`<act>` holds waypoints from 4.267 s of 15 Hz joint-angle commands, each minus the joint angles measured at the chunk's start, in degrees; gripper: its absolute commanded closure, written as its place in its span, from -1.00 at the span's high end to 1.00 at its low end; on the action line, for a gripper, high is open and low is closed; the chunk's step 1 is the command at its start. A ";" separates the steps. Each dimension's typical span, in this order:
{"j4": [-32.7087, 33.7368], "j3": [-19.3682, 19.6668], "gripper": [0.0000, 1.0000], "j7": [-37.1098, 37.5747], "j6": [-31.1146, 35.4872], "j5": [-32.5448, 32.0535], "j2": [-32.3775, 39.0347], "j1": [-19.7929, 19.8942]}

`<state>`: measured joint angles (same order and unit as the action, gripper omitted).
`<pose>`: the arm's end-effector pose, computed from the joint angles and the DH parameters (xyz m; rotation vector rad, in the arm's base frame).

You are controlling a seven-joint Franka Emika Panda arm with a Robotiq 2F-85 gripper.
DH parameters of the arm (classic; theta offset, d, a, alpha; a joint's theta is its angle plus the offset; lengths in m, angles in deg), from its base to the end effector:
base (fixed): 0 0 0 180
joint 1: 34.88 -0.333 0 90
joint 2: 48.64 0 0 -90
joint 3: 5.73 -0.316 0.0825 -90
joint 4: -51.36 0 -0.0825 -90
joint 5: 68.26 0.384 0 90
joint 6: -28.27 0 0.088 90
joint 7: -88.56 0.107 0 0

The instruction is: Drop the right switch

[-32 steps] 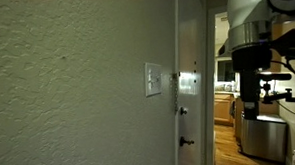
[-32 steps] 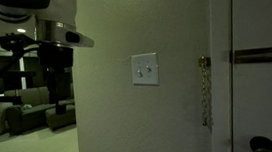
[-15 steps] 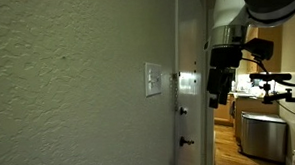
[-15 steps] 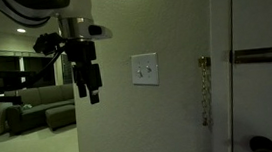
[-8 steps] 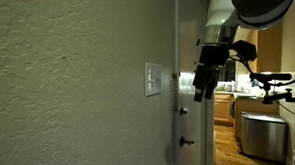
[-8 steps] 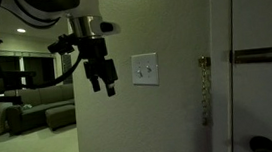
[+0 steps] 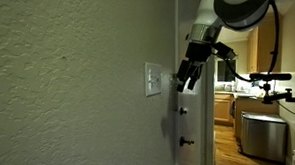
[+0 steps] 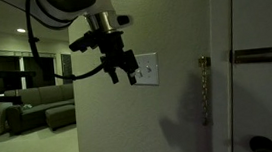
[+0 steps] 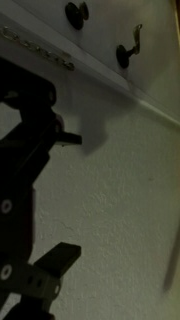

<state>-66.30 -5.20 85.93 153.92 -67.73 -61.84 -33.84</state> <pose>0.5211 -0.0143 0.5755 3.0850 0.0222 0.5773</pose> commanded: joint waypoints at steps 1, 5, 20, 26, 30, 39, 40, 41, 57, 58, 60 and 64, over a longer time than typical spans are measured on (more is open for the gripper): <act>3.58 0.38 1.00 -0.61 2.96 -1.83 2.16 0.22; 6.66 0.36 0.79 -0.29 5.46 -2.48 4.31 0.20; 13.53 0.10 -0.91 -0.23 7.54 -2.25 7.66 -0.14; 15.61 -0.06 -0.84 -0.29 7.10 -1.94 9.94 -0.31; 16.67 -0.11 -0.88 -0.10 6.55 -1.84 11.08 -0.31; 13.07 -0.06 -0.87 -0.56 6.13 -1.07 10.13 -0.33; 12.75 -0.05 -0.86 -0.51 6.00 -1.06 10.06 -0.31; 12.27 -0.04 -0.86 -0.57 6.02 -1.03 9.90 -0.31; -2.85 -0.98 0.50 -0.69 -4.05 -1.32 -0.30 -1.17; -3.91 -0.96 0.62 -0.62 -5.23 -1.27 -1.04 -1.15; -5.65 -0.92 0.88 -0.34 -7.50 -1.22 -2.31 -1.11; -8.14 -1.05 1.00 0.05 -10.74 -1.42 -4.41 -1.15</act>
<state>-70.71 -6.43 85.39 145.45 -69.31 -62.14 -34.72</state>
